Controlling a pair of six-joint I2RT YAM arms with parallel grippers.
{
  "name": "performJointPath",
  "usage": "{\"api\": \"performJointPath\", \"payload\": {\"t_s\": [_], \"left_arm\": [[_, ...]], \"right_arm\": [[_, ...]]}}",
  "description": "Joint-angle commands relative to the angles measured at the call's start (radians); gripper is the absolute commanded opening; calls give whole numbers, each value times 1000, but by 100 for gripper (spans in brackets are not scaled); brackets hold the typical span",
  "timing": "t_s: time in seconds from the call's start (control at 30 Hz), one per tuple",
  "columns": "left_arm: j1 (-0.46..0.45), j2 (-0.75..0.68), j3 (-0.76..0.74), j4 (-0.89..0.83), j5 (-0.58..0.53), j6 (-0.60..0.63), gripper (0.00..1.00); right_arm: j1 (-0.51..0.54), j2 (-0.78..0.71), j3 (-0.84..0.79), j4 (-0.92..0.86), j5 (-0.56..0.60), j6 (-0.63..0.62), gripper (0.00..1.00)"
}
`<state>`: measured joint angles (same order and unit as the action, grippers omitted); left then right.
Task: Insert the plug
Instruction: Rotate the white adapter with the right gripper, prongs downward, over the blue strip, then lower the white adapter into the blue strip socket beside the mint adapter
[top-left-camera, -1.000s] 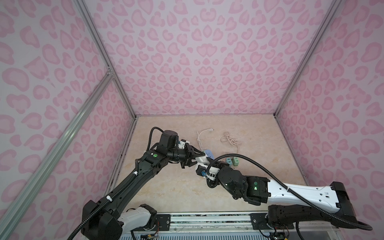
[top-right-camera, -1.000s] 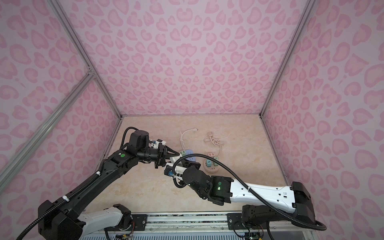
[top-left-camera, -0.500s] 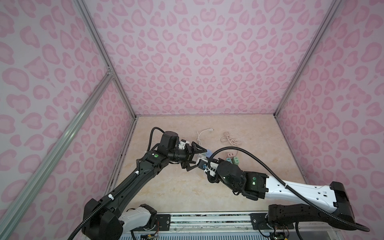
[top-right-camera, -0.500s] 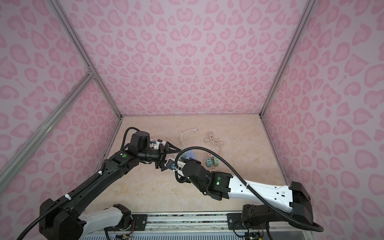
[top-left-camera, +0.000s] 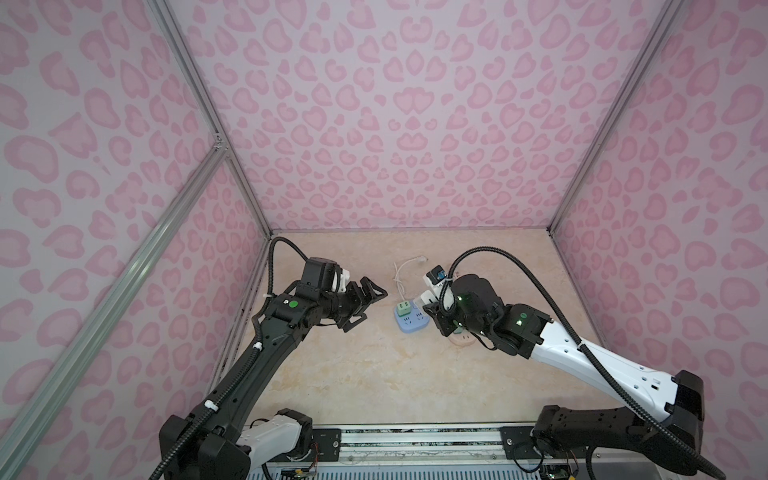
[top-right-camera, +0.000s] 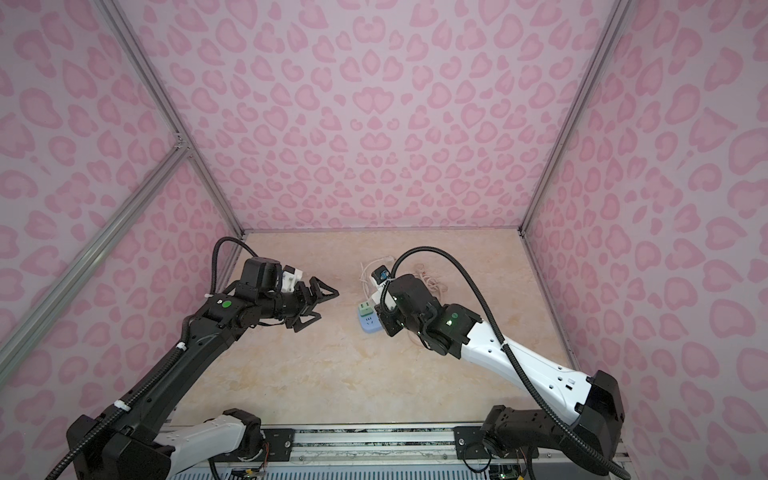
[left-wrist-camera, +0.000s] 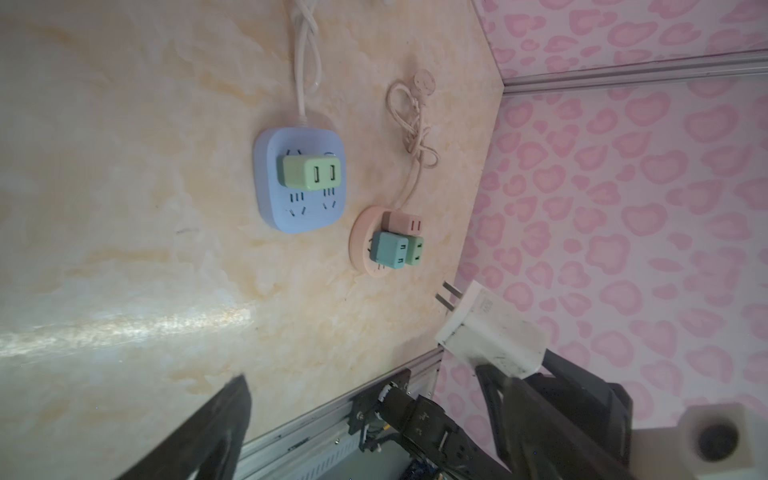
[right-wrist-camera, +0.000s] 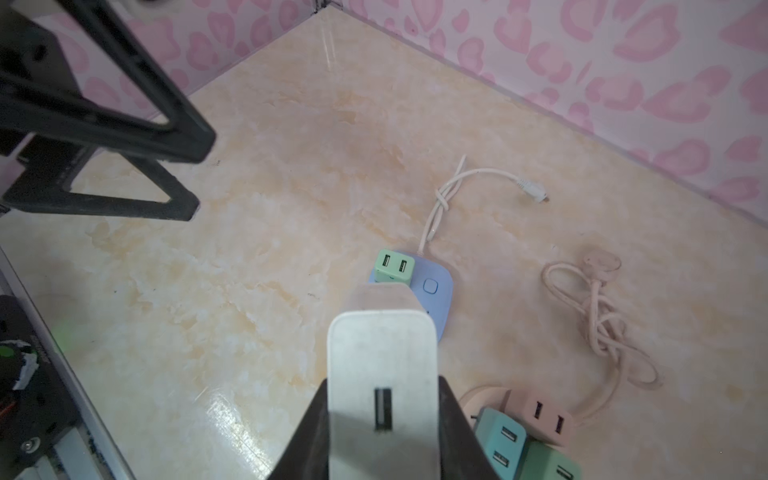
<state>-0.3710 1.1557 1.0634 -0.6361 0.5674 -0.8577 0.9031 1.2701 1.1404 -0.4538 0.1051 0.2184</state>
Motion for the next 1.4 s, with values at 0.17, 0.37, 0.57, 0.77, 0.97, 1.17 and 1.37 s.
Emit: {"api": "performJointPath", "payload": {"t_s": [0.17,0.37,0.57,0.77,0.97,1.17,1.37], "left_arm": [[2,-52,14,-29,-251,193,94],[-6,-42,-7,-18,-268,215,93],[-28,-48,-56,23,-273,210,92],[-40,-62,-92,49,-272,198,92],[-67,-69,-127,90,-284,179,92],[-92,-62,-158,112,-293,168,94],[-92,-97,-189,123,-310,169,96]], "right_arm": [[-78,87,147,-202,-133,171,0],[-92,137,171,-238,-56,167,0],[-92,195,174,-265,-18,171,0],[-86,246,167,-260,1,172,0],[-87,325,209,-272,15,188,0],[-87,385,212,-223,6,213,0],[-87,455,228,-173,3,209,0]]}}
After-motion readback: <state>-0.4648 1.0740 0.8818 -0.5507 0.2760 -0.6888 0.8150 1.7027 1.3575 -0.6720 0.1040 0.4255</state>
